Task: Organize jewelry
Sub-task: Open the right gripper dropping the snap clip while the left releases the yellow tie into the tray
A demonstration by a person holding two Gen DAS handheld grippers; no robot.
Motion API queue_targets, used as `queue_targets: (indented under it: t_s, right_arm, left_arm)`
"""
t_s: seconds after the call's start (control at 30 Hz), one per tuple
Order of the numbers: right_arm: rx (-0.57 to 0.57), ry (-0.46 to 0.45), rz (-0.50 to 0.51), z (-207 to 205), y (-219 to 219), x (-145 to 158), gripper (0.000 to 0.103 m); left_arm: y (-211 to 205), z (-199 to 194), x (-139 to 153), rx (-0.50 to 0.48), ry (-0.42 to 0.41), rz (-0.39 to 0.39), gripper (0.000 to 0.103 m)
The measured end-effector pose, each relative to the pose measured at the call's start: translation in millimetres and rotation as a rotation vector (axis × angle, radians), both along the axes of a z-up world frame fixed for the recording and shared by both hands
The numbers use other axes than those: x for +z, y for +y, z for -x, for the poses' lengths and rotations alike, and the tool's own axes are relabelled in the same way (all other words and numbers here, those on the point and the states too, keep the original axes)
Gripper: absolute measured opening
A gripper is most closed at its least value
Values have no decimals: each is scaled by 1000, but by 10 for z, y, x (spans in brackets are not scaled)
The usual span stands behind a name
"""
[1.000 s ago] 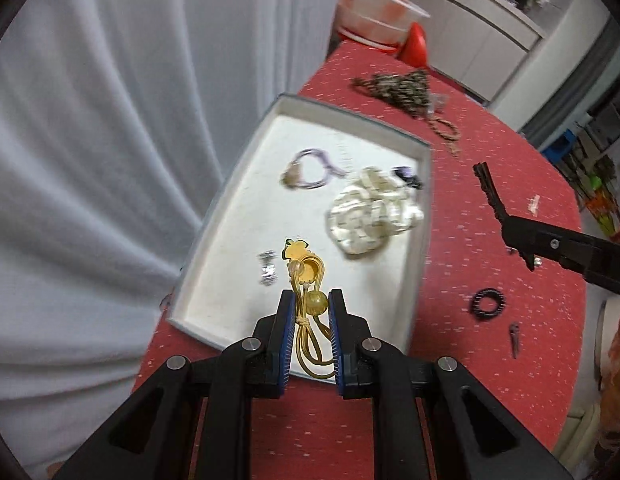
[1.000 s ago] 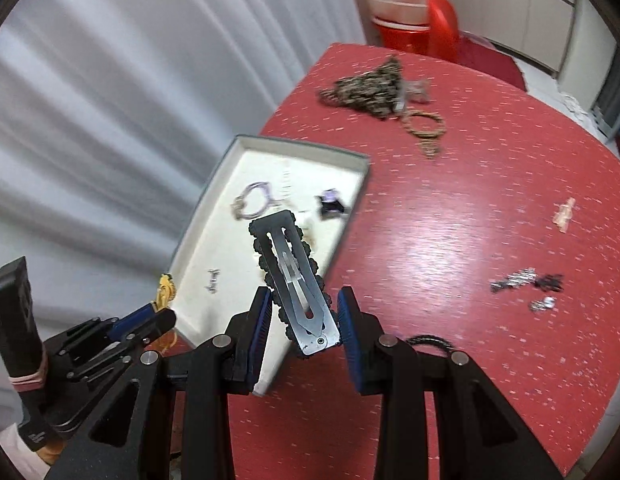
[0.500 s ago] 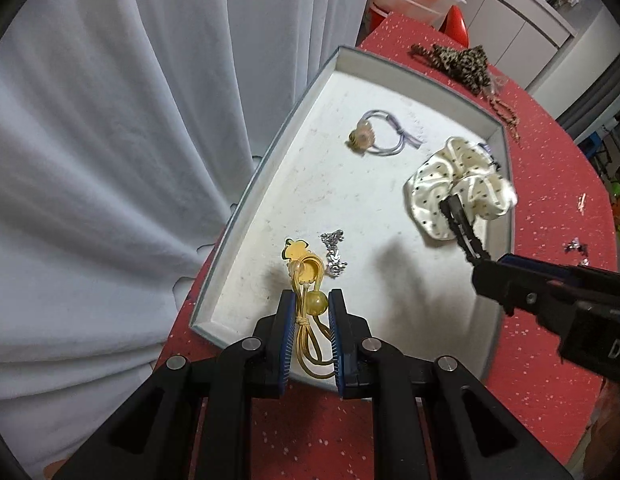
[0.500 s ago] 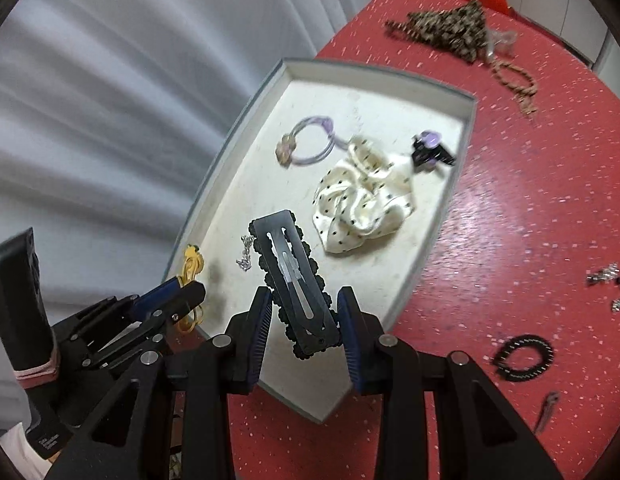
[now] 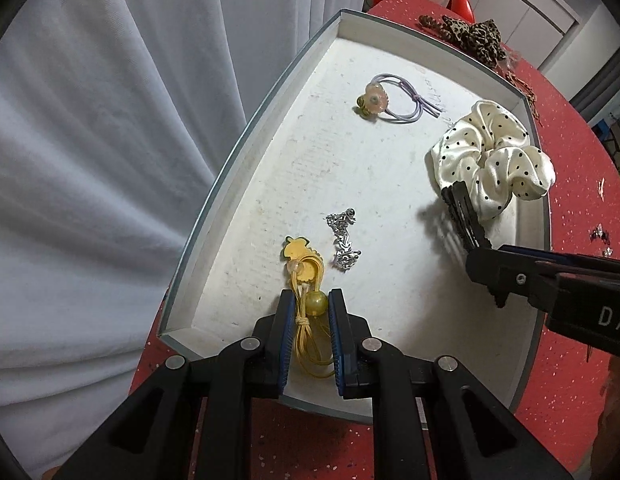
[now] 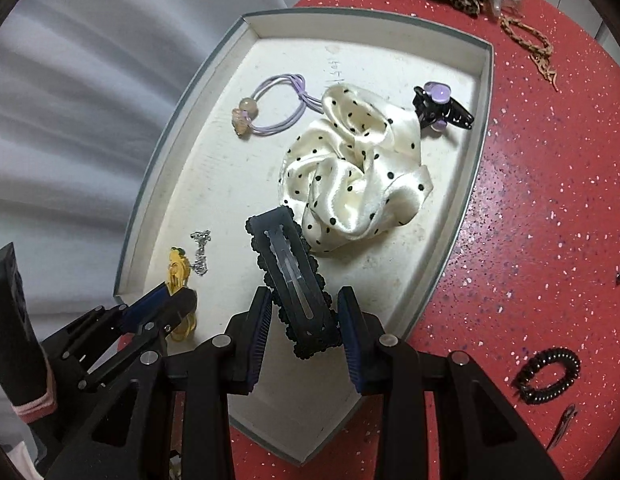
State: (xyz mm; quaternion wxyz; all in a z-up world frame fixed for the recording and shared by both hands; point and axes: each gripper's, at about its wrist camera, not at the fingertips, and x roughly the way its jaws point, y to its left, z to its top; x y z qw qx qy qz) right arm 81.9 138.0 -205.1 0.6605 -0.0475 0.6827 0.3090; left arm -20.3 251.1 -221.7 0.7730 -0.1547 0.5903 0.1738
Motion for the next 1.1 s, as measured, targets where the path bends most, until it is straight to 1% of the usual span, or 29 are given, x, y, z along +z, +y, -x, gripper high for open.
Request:
queue_targets:
  t_s: [0.13, 0.27, 0.33, 0.37, 0.4, 0.43, 0.57, 0.6, 0.63, 0.67, 0.7, 0.73, 0.77, 1.03, 1.1]
  right_arm:
    - [-2, 15, 8, 16, 30, -67, 38]
    - [-2, 21, 4, 32, 41, -96, 38]
    - [-10, 26, 0, 25, 21, -93, 41]
    - [-16, 26, -5, 9, 4, -75, 46]
    - [-21, 25, -13, -12, -20, -48, 53]
    - [-24, 23, -21, -17, -31, -21, 55]
    - [-36, 12, -44, -37, -100, 120, 57]
    - [-42, 9, -49, -32, -145, 165, 57]
    - [-47, 5, -55, -35, -187, 210, 57]
    - [-55, -1, -61, -40, -228, 258, 57]
    - [-61, -4, -66, -42, -274, 299, 57]
    - [-69, -7, -69, -36, -328, 349, 57]
    - [-78, -10, -71, -45, -377, 385, 57]
    - [-144, -18, -59, -95, -825, 663, 57]
    - [-163, -21, -52, -118, -870, 655, 59]
  left_arm:
    - [-33, -37, -15, -12, 6, -18, 19]
    - [-43, -65, -24, -18, 11, -19, 19]
    - [-48, -79, -27, -19, 15, -20, 19]
    - [-53, -89, -29, -19, 16, -22, 19]
    - [-53, -92, -28, -18, 16, -21, 19]
    - [-63, -79, -15, -16, 16, -23, 19]
    - [-97, -112, -3, -15, 16, -30, 19]
    - [-110, -123, 0, -15, 18, -32, 21]
    - [-101, -94, 21, -14, 19, -33, 45]
    - [-105, -89, 38, -9, 17, -38, 65]
    - [-105, -70, 71, 4, 7, -53, 88]
    - [-111, -56, 128, 15, -14, -77, 89]
    - [-106, -63, 148, 11, -16, -79, 89]
    - [-154, -95, 250, 7, 7, -73, 89]
    - [-167, -91, 290, 1, 9, -75, 89]
